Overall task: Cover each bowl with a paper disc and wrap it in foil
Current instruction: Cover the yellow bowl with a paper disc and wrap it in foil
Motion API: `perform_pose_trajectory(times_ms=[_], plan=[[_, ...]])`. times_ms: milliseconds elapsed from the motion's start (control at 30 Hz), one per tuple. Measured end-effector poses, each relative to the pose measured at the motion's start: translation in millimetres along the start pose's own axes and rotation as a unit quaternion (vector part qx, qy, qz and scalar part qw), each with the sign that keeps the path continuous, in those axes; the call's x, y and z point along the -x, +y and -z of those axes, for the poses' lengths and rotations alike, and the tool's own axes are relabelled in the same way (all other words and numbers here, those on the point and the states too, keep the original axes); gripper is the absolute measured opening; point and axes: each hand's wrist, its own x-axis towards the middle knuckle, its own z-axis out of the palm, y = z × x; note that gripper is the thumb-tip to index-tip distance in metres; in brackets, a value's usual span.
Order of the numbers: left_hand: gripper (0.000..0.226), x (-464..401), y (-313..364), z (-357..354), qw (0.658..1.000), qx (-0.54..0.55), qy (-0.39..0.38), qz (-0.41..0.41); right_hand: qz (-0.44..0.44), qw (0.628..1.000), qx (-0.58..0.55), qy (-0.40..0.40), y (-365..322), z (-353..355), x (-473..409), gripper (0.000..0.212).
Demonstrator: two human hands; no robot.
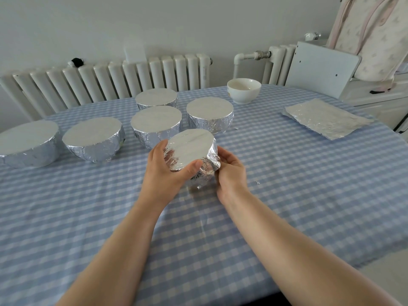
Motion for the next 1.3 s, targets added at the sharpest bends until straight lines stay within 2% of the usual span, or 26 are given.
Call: perform_pose_trajectory(times_ms=[267,433,533,600,667,767,867,1000,1100,1200,1300], plan=[[0.117,0.9,1.7,-1.1,1.0,0.011,0.002,0.0,-0.007,1.0,-0.001,0.001,1.5,-3.9,3.7,0.03],[0.105,-2.0,-4.2,-0.8,0.999,0.033,0.005,0.016,-0.008,1.0,0.001,-0.027,-3.8,-2.6,6.1,0.034],[0.114,-0.5,-1.6,-1.4,1.0,0.025,-0.001,0.014,0.007,0.999,0.04,-0.003,-6.6,3.0,2.1,0.041],[0.117,1.2,2.0,-3.1,1.0,0.012,-0.006,0.003,0.053,0.996,0.064,0.036,-11.0,6.9,-1.4,0.045],[0.116,2.2,4.3,-4.3,1.0,-0.003,-0.009,-0.009,0.119,0.989,0.072,0.055,-17.5,10.7,-2.4,0.037],[0.115,3.6,7.1,-4.8,0.999,-0.026,-0.013,-0.026,0.169,0.979,0.113,0.012,-25.1,14.9,-2.8,0.012],[0.118,5.5,8.3,-4.7,0.998,-0.039,-0.019,-0.035,0.156,0.973,0.172,0.006,-20.3,15.3,-5.1,0.02],[0.126,6.4,7.0,-6.0,0.997,-0.063,-0.028,-0.032,0.124,0.968,0.213,0.039,-17.6,20.2,-6.3,0.018],[0.131,8.9,8.2,-9.0,0.995,-0.091,-0.025,-0.038,0.146,0.957,0.243,0.064,-15.5,23.1,-3.5,0.01],[0.129,13.0,13.5,-12.3,0.993,-0.112,-0.016,-0.037,0.19,0.946,0.254,0.07,-15.4,22.7,2.5,0.027],[0.128,16.8,17.6,-14.5,0.987,-0.154,-0.007,-0.04,0.182,0.942,0.281,0.026,-24.2,24.5,6.3,0.039]])
